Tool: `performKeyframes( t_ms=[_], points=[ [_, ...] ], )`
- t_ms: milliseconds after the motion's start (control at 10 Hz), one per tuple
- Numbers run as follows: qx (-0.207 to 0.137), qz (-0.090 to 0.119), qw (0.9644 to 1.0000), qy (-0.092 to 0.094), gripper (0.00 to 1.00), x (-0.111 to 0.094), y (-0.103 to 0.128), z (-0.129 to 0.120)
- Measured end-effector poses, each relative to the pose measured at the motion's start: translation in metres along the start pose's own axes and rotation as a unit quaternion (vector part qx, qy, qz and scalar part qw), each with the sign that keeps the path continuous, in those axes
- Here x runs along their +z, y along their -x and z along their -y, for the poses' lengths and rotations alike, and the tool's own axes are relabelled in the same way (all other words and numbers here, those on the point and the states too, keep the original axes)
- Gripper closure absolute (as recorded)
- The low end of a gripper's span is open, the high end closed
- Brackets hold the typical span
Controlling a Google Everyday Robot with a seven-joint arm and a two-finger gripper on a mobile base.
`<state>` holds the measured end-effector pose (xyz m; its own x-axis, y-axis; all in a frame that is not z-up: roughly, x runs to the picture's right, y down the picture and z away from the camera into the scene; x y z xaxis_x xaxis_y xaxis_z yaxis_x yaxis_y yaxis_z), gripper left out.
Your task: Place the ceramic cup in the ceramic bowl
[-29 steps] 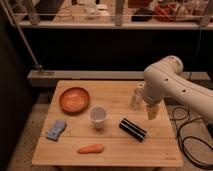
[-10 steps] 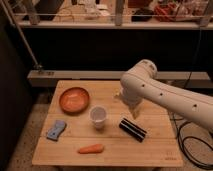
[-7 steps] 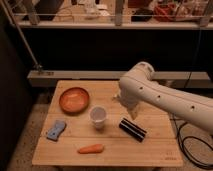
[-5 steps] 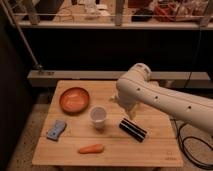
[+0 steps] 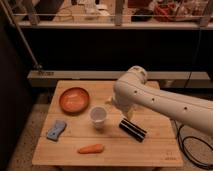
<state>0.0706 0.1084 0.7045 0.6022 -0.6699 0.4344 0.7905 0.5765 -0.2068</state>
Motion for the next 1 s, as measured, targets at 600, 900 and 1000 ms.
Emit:
performKeyframes(
  t_ms=[600, 900, 1000],
  points=[
    [-0.049, 0.020, 0.9985, -0.010, 0.20, 0.016, 0.013, 0.007],
    [-0.063, 0.029, 0.9975, -0.013, 0.20, 0.024, 0.018, 0.008],
    [-0.067, 0.033, 0.9971, -0.014, 0.20, 0.027, 0.019, 0.009]
  ],
)
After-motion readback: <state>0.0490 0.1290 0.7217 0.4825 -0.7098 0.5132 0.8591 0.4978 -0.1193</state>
